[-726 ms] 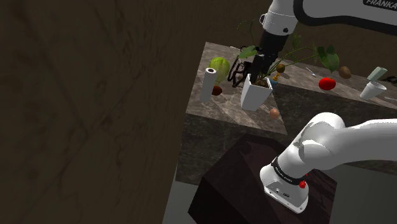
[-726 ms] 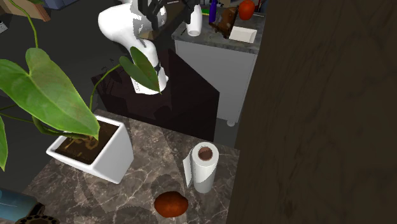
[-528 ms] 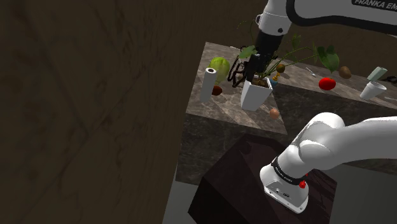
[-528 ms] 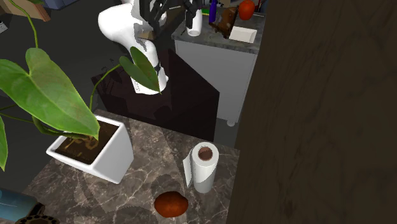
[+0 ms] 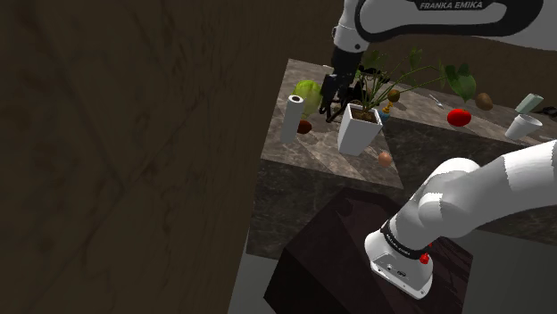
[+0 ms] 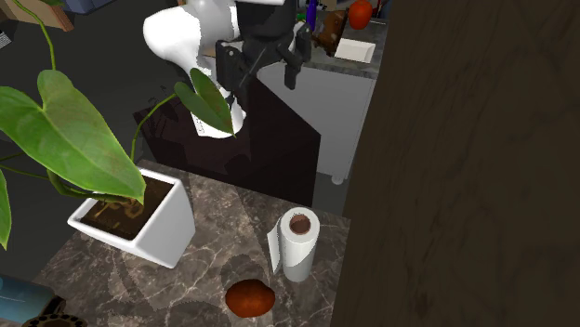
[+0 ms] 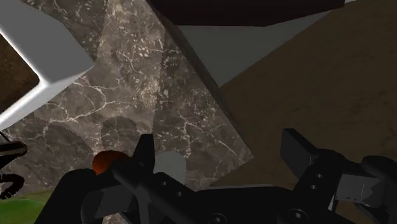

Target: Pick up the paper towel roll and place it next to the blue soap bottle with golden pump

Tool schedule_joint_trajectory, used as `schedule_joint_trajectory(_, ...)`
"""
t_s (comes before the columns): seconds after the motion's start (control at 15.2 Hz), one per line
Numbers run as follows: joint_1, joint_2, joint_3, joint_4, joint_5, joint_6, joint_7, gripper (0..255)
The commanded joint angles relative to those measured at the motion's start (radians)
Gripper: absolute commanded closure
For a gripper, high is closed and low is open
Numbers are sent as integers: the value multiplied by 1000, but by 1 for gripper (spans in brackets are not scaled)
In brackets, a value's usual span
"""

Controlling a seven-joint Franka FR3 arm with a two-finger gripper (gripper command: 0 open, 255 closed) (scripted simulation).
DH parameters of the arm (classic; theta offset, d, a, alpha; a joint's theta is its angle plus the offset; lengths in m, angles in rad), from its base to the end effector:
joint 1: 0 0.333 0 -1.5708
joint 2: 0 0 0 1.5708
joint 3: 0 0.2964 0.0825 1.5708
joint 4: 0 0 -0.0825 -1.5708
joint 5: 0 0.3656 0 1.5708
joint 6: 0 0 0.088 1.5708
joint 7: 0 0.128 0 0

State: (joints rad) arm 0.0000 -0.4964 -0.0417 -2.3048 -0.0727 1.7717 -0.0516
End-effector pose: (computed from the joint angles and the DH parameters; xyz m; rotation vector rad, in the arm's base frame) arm 0.3888 -0.0253 0.4959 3.0912 0.0481 -0.0605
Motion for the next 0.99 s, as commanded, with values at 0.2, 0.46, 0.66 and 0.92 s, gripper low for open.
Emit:
schedule_joint_trajectory(0.2, -7, 187, -35, 109, 0, 92, -53, 0)
schedule_joint_trajectory(0.46, -11, 338, -57, 213, 12, 146, -96, 0)
schedule_joint_trajectory(0.66, -16, 452, -69, 305, 27, 174, -129, 0)
schedule_joint_trajectory(0.92, -27, 607, -79, 449, 52, 192, -172, 0)
